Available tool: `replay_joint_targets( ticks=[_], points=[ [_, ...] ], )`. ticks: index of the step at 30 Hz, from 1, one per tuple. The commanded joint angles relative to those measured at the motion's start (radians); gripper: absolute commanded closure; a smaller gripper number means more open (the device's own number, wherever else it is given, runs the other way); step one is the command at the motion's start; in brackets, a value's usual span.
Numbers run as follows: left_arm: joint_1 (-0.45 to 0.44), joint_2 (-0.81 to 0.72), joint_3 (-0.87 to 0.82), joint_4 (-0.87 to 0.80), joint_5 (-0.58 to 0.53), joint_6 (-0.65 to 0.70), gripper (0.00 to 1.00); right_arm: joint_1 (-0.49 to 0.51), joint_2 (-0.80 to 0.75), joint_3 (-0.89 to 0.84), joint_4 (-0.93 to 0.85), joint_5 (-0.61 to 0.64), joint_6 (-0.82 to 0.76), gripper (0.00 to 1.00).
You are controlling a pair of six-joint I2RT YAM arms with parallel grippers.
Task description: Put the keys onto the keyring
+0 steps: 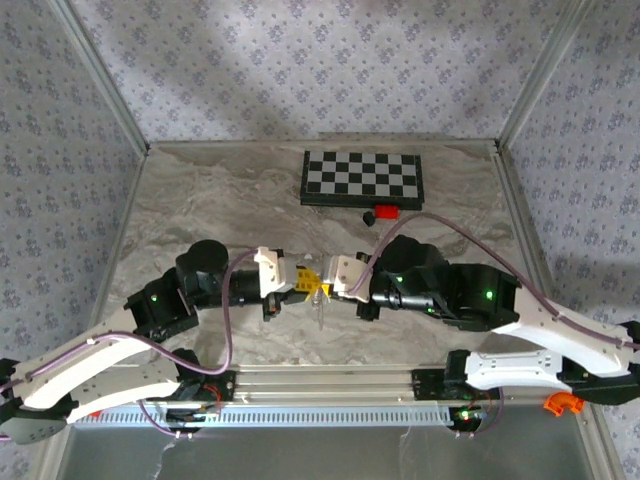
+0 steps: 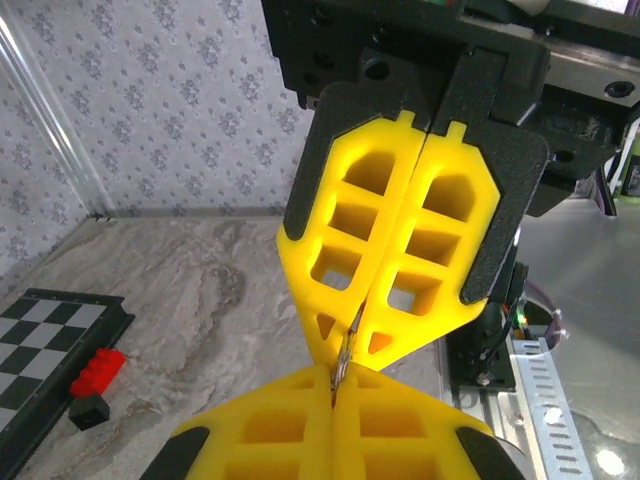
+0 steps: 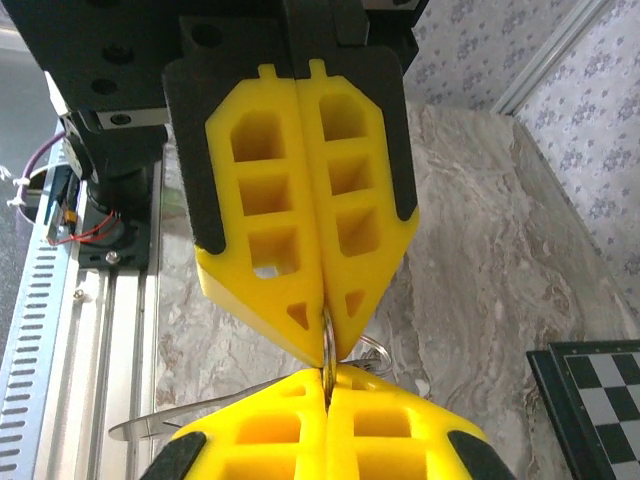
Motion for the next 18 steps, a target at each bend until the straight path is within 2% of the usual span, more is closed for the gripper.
replay_joint_targets(
  ticks=[1,5,7,11,18],
  points=[
    [-0.008,-0.008,0.017,0.023,-0.013,0.014,1.00,0.016,0.014,0.047,-0.014,-0.005,-0.021,1.00],
    [-0.008,-0.069,-0.064,0.212,0.034,-0.062,1.00,0.015,-0.008,0.024,0.035,-0.020,-0.004,1.00],
    [-0.008,-0.091,-0.104,0.321,0.051,-0.111,1.00,0.014,-0.024,0.004,0.069,-0.033,0.004,0.91],
    [-0.008,-0.106,-0.152,0.446,0.072,-0.179,1.00,0.014,-0.041,-0.016,0.100,-0.075,0.014,0.81],
    [-0.008,-0.088,-0.208,0.622,0.123,-0.298,1.00,0.011,-0.094,-0.062,0.176,-0.118,0.029,0.81]
  ],
)
